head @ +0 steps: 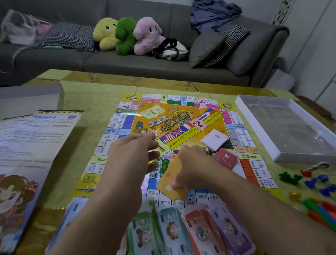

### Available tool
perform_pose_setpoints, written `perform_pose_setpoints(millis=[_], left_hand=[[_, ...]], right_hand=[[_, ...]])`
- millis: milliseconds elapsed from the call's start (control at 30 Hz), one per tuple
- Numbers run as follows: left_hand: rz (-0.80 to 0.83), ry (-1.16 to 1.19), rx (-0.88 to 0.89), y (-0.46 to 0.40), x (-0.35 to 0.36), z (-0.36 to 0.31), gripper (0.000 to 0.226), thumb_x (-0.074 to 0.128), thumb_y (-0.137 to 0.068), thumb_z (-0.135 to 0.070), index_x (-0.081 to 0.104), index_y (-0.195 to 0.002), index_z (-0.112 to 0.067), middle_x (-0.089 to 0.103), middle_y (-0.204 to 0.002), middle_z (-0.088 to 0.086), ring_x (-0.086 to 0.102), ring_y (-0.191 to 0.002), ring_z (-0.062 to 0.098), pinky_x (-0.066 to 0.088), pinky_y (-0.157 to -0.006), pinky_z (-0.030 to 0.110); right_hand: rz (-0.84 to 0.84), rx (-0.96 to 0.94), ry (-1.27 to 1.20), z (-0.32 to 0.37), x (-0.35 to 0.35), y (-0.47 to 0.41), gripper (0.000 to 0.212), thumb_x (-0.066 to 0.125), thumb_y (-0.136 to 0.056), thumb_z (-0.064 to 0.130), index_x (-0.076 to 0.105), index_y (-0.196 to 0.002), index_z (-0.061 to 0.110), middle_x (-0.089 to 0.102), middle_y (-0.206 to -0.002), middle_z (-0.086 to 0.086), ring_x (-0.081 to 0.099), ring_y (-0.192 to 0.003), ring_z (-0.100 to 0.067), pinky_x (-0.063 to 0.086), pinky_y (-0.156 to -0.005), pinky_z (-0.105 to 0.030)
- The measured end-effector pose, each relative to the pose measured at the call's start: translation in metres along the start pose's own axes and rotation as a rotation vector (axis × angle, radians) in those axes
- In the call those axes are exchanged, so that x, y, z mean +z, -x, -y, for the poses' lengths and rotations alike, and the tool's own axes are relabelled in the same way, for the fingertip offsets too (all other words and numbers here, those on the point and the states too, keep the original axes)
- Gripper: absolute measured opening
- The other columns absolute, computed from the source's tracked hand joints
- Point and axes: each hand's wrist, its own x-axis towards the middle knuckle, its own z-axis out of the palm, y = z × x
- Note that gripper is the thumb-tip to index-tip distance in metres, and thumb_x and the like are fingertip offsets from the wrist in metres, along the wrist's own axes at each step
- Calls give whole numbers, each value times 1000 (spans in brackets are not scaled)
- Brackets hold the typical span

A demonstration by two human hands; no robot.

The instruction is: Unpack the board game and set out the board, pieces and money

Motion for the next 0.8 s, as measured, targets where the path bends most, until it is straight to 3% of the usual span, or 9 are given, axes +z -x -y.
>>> perform_pose_setpoints(millis=[133, 300, 367, 433, 533, 600, 700, 733, 800], left_hand=[[0, -9, -11, 0, 3, 0, 14, 62, -97, -4, 74, -94, -12, 73, -88, 7, 68, -75, 21, 54, -63, 31], [27, -156, -5, -5, 3, 4, 13, 62, -96, -4, 73, -95, -11, 73, -95, 10, 69, -81, 24, 53, -66, 34], [45, -260, 11, -8, 1, 7, 12, 63, -95, -7, 73, -93, -13, 73, -99, 10, 70, -83, 25, 55, -69, 38], [115, -410, 37, -7, 0, 6, 5, 69, -92, -20, 74, -93, -18, 75, -99, 9, 73, -91, 26, 60, -83, 46], [354, -570, -25, 1, 0, 1, 30, 81, -82, -43, 77, -99, -19, 78, -95, 7, 75, -93, 26, 60, -93, 49], [511, -502, -145, 8, 3, 2, 33, 81, -85, -36, 75, -105, -11, 79, -97, 13, 78, -89, 30, 63, -89, 46], [734, -283, -303, 21, 11, 4, 19, 64, -98, -19, 78, -93, -6, 76, -93, 25, 76, -84, 43, 61, -86, 58], [750, -249, -313, 21, 13, 6, 23, 61, -99, -15, 79, -89, -6, 75, -81, 23, 75, -76, 42, 61, -82, 58], [688, -209, -287, 21, 16, 10, 17, 61, -97, -10, 73, -94, 1, 63, -63, 15, 69, -60, 35, 61, -73, 53]], right_hand=[[-26, -16, 25, 2, 2, 2, 62, 85, -82, 25, 52, -133, 15, 44, -137, -11, 46, -128, -33, 51, -101, -48], [-61, -84, -110, 2, -2, 10, 57, 86, -81, 13, 45, -120, 20, 59, -108, -3, 58, -88, -16, 62, -77, -43], [-34, -85, -227, -1, -12, 18, 59, 92, -75, 17, 49, -115, 25, 62, -106, 1, 63, -91, -17, 64, -78, -42], [-7, -95, -360, -4, -29, 28, 62, 97, -71, 21, 55, -115, 29, 67, -106, 3, 68, -94, -18, 64, -78, -37], [34, -174, -458, -10, -54, 48, 61, 96, -71, 15, 60, -117, 34, 68, -111, 4, 71, -97, -19, 65, -82, -38], [75, -247, -480, -9, -61, 61, 63, 96, -71, 11, 61, -115, 38, 66, -118, 2, 70, -102, -24, 66, -83, -46], [76, -337, -483, -8, -57, 74, 61, 90, -75, -1, 59, -115, 33, 64, -112, -3, 72, -86, -36, 64, -61, -51], [45, -363, -438, -8, -54, 77, 59, 87, -78, 0, 57, -117, 33, 63, -110, -1, 70, -85, -34, 63, -59, -45], [-70, -401, -271, -9, -51, 83, 63, 87, -81, 16, 51, -128, 37, 55, -122, 9, 62, -103, -20, 59, -73, -31]])
